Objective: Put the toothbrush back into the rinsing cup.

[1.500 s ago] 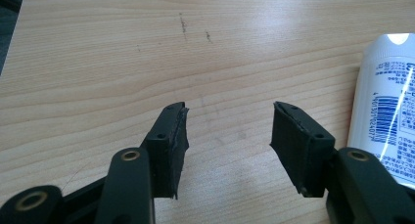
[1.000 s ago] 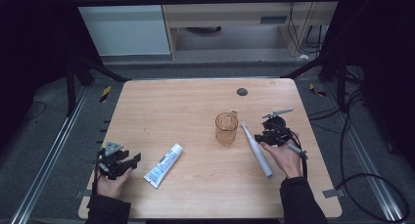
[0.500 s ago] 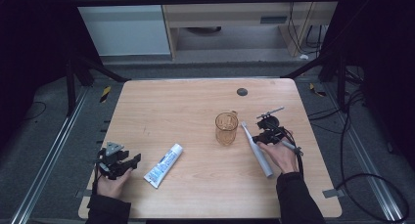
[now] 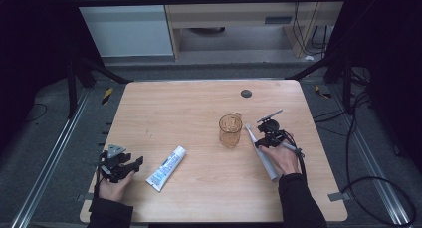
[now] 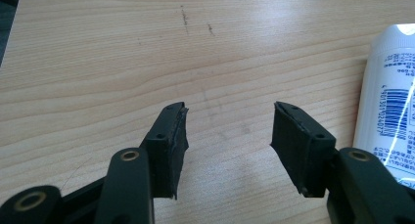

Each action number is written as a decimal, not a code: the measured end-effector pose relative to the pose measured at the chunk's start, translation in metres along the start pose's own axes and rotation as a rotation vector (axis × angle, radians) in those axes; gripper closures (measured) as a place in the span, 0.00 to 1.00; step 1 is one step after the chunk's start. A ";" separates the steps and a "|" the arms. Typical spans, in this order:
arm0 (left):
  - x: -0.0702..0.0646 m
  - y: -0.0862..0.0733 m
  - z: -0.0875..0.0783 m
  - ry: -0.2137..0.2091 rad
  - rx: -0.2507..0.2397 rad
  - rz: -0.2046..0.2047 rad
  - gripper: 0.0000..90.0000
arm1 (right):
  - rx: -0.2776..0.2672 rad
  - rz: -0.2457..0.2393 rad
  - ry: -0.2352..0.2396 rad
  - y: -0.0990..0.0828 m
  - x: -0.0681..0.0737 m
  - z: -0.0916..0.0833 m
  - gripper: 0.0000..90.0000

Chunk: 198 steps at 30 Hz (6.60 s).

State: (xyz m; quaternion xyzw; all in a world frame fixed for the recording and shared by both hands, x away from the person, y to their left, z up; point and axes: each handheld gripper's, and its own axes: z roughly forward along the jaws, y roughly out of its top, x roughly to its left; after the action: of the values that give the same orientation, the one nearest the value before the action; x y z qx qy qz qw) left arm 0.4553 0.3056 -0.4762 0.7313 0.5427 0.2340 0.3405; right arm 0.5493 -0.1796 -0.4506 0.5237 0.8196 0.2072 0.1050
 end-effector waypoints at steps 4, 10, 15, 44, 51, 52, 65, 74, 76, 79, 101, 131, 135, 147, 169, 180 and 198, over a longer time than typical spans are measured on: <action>0.000 0.000 0.000 0.001 0.001 0.001 0.51 | 0.013 -0.005 0.002 0.000 0.000 0.003 0.71; 0.000 0.000 0.000 0.004 0.001 -0.001 0.51 | 0.038 -0.002 0.006 0.001 0.003 0.009 0.71; 0.000 0.000 0.000 0.004 0.004 0.001 0.51 | 0.056 -0.015 -0.008 0.001 0.005 0.014 0.72; 0.000 0.000 0.000 0.003 0.005 -0.003 0.51 | 0.042 0.006 -0.035 0.001 0.008 0.016 0.75; 0.000 0.000 0.000 0.004 0.005 -0.003 0.51 | -0.010 0.019 -0.020 -0.003 0.003 -0.002 0.75; 0.000 0.000 0.000 0.004 0.005 -0.003 0.51 | -0.018 0.026 -0.014 -0.003 0.003 -0.005 0.75; 0.000 0.000 0.000 0.005 0.006 -0.003 0.51 | -0.161 0.037 -0.008 -0.009 -0.001 -0.038 0.75; 0.000 0.000 0.000 0.006 0.005 -0.004 0.51 | -0.252 0.048 -0.014 -0.010 -0.004 -0.058 0.75; 0.000 0.000 0.000 0.007 0.004 -0.005 0.51 | -0.280 0.055 -0.016 -0.009 -0.005 -0.063 0.75; 0.000 0.000 0.000 0.007 0.003 -0.005 0.51 | -0.321 0.062 -0.019 -0.009 -0.006 -0.069 0.75; 0.000 0.000 -0.001 0.009 -0.003 -0.005 0.51 | -0.687 0.119 -0.050 -0.005 0.004 -0.105 0.75; 0.001 0.000 -0.001 0.012 -0.009 -0.008 0.51 | -0.929 0.123 -0.037 0.035 0.044 -0.121 0.75; 0.001 0.000 -0.001 0.012 -0.014 -0.010 0.51 | -0.935 0.117 -0.040 0.039 0.047 -0.118 0.75; 0.001 0.000 -0.002 0.014 -0.017 -0.011 0.51 | -0.952 0.109 -0.040 0.043 0.056 -0.107 0.75; 0.001 0.000 -0.002 0.015 -0.017 -0.011 0.51 | -0.926 0.090 -0.035 0.044 0.067 -0.075 0.75; 0.001 0.000 -0.002 0.014 -0.017 -0.010 0.51 | -0.887 0.090 -0.044 0.038 0.067 -0.054 0.75; 0.001 0.000 -0.002 0.015 -0.017 -0.009 0.51 | -0.837 0.101 -0.043 0.027 0.068 -0.026 0.75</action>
State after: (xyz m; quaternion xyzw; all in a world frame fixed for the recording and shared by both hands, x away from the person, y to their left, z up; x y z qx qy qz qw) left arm 0.4542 0.3073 -0.4748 0.7241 0.5467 0.2424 0.3436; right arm 0.5318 -0.1144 -0.4122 0.4798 0.6356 0.5161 0.3152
